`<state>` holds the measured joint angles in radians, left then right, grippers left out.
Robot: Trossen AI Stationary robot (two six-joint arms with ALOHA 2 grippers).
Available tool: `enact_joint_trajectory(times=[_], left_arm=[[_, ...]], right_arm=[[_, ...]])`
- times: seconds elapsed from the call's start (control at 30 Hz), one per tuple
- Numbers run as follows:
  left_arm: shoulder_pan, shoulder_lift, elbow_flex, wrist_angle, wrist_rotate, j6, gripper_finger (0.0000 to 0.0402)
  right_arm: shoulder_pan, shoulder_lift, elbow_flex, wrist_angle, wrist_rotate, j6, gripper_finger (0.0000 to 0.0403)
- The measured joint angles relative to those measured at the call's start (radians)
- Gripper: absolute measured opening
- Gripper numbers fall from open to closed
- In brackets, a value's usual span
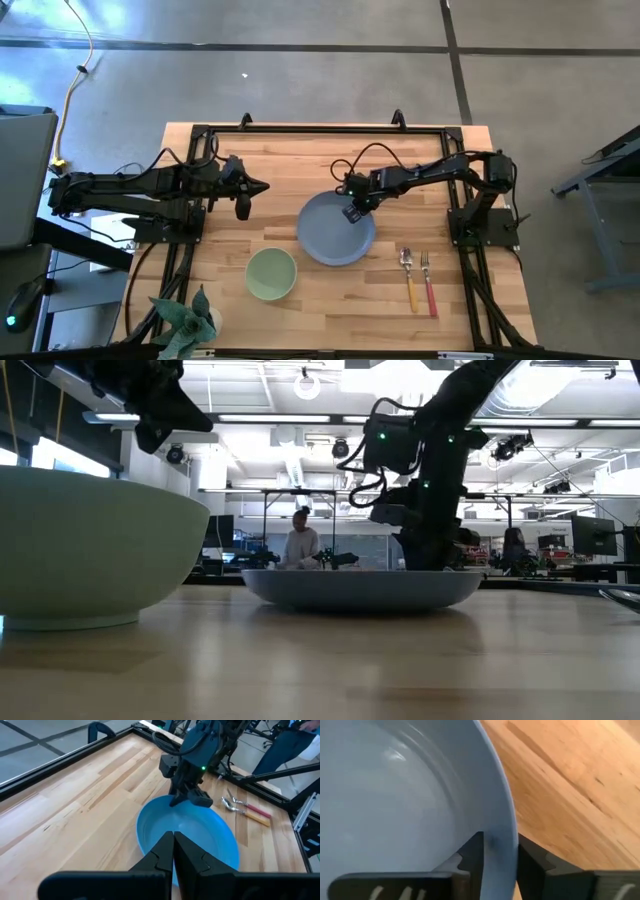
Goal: Set table place
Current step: Move the blue plate to the center of the table, then put the green bowl on top of the blue plate
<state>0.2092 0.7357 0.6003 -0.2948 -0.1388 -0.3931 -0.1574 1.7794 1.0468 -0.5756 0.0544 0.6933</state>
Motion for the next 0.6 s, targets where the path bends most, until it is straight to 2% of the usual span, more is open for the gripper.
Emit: enact_joint_trajectory(times=[0.17,0.4,0.5,0.6], left_arm=[[0.000,0.000,0.000,0.000,-0.001,0.000,0.0001],[0.000,0.000,0.000,-0.019,0.004,0.020,0.0001],[0.000,0.000,0.000,-0.050,0.060,0.013,0.0001],[-0.010,0.021,0.028,-0.156,0.141,-0.045,0.0001]], right_arm=[[0.000,0.000,0.054,-0.028,0.001,-0.026,0.0098],[0.000,-0.001,0.184,-0.249,0.087,-0.089,0.0099],[0.001,-0.021,0.248,-0.316,0.125,-0.111,0.0099],[0.005,-0.051,0.308,-0.352,0.154,-0.130,0.0099]])
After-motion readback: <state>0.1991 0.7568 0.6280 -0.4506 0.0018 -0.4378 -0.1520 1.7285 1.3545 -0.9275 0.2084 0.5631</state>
